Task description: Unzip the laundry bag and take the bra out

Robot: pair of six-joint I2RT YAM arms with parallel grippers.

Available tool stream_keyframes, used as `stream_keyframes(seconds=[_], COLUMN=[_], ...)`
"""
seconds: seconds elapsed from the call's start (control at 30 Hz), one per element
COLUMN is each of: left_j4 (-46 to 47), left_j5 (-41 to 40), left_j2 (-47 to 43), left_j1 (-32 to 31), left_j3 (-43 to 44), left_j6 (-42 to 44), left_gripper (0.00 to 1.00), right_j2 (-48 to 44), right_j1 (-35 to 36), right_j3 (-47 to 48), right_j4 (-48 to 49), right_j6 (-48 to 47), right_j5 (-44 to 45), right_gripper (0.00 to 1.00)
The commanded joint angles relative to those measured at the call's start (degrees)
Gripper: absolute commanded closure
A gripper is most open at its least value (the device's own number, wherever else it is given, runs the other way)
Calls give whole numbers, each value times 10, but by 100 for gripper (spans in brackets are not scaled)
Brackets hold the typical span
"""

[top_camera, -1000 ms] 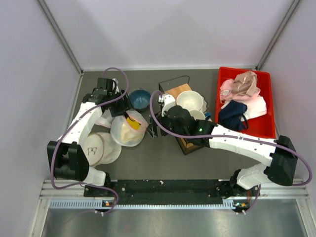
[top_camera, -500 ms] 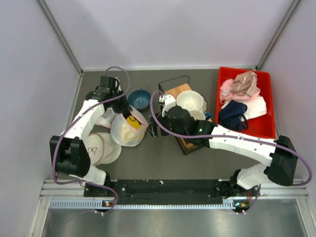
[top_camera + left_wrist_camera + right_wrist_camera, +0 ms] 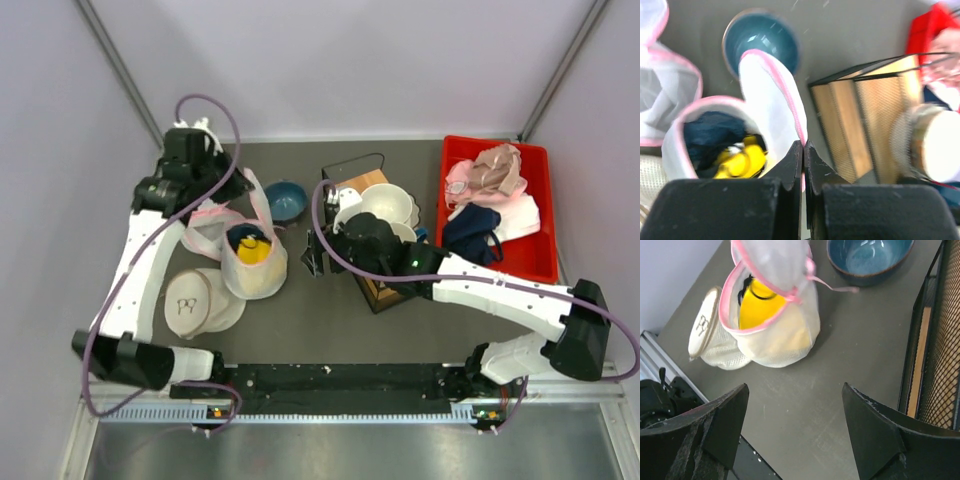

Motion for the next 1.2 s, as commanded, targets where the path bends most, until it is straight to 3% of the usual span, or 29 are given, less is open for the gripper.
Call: stream_keyframes(seconds=[0.0,0.23,0.5,0.63,0.77,0.87,0.9,0.97,1.03,1.07,1.1,1.13,1.17], left_j4=[-23,-59,-70,-70,-71,-70,-70,-65,-55,-53,-52,-52,-51], left_j5=[8,-32,-37,-36,-34,-24,-22,-18,-27,-43,-51,-59,-62], left_j2=[-85,-112,-96,-95,-93,-95,-94,-98,-108,-113,-125,-130,-137], left_j1=[-12,-36,-47,-49,-49,-49,-49,-49,-49,-47,-43,-37,-28], left_j3=[56,103,123,124,127,129,128,128,126,128,128,131,130], left_j6=[-38,-65,-72,-74,-77,-76,-75,-63,-50,-29,-16,-2,23], left_gripper=[100,100,100,100,100,100,100,100,83,67,27,14,7], right_j2=[-10,33,106,147,197,223,228,225,208,201,194,178,172], right_j1=[19,38,39,40,40,39,39,32,25,11,3,-8,-20], right_j3=[58,115,168,184,226,239,239,239,218,209,199,178,169], right_j4=[14,28,127,185,216,244,251,258,267,270,275,279,283], right_j6=[-13,-22,-113,-129,-133,-136,-136,-126,-105,-94,-81,-55,-39], right_j5=[53,66,20,24,90,120,120,106,84,51,30,4,-50], right_gripper=[24,25,12,12,17,34,60,97,100,100,100,100,100])
